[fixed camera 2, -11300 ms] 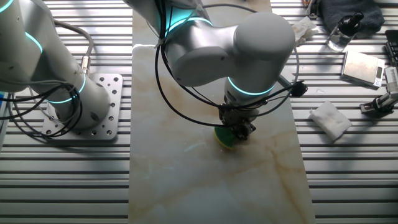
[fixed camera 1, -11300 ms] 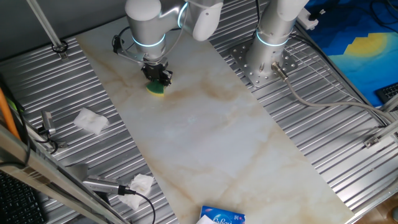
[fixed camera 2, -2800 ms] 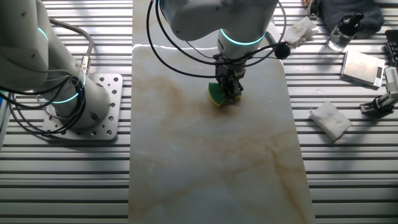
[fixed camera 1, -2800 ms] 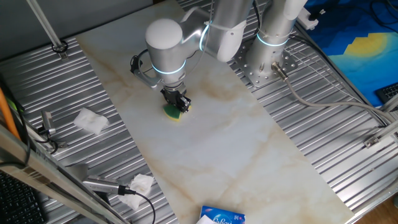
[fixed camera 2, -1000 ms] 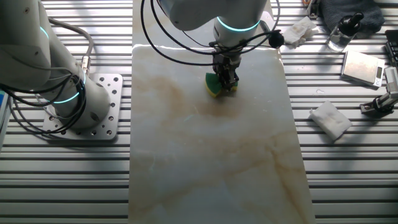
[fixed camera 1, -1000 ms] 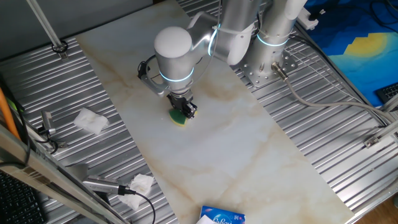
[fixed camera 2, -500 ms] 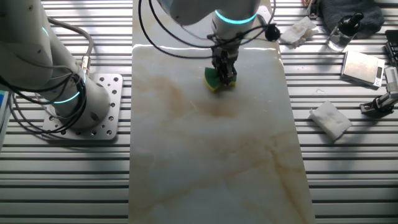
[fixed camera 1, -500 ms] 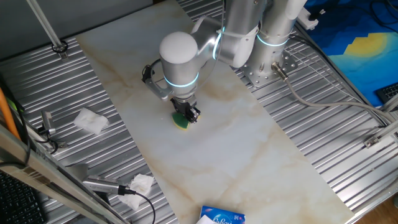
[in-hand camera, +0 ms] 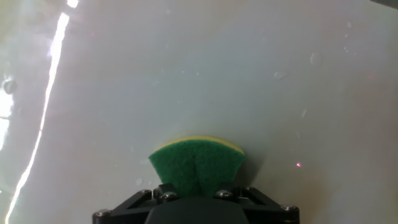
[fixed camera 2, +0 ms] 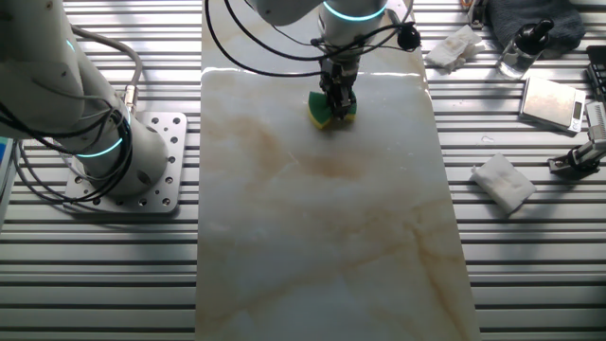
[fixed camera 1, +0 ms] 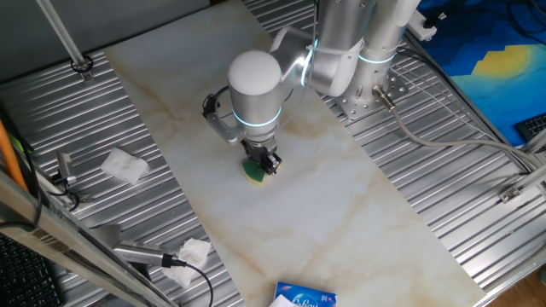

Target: Clean the tabletop with a sponge

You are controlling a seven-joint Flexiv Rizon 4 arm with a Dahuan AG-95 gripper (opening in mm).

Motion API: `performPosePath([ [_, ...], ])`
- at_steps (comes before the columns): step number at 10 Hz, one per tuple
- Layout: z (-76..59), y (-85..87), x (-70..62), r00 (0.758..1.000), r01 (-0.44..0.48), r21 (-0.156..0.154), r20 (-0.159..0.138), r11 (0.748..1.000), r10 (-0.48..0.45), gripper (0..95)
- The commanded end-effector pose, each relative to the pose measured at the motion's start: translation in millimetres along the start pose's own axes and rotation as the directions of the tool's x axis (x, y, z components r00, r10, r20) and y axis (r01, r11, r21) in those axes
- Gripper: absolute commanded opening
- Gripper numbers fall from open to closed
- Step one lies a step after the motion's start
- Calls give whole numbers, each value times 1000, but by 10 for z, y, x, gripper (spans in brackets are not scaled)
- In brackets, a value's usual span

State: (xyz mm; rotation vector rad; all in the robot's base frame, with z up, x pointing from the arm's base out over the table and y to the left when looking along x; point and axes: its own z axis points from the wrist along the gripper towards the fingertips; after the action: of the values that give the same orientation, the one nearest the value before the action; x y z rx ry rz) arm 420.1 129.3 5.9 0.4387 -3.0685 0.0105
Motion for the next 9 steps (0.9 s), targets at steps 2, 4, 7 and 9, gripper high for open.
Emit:
performPosePath([
  [2, -13, -5, 6, 1000, 5, 13, 3, 1000, -5, 380],
  [4, 35, -19, -3, 1000, 10, 17, 12, 1000, -11, 380],
  [7, 38, -49, -43, 1000, 11, 5, 4, 1000, -11, 380],
  [9, 21, -72, -75, 1000, 12, 15, 0, 1000, -12, 380],
])
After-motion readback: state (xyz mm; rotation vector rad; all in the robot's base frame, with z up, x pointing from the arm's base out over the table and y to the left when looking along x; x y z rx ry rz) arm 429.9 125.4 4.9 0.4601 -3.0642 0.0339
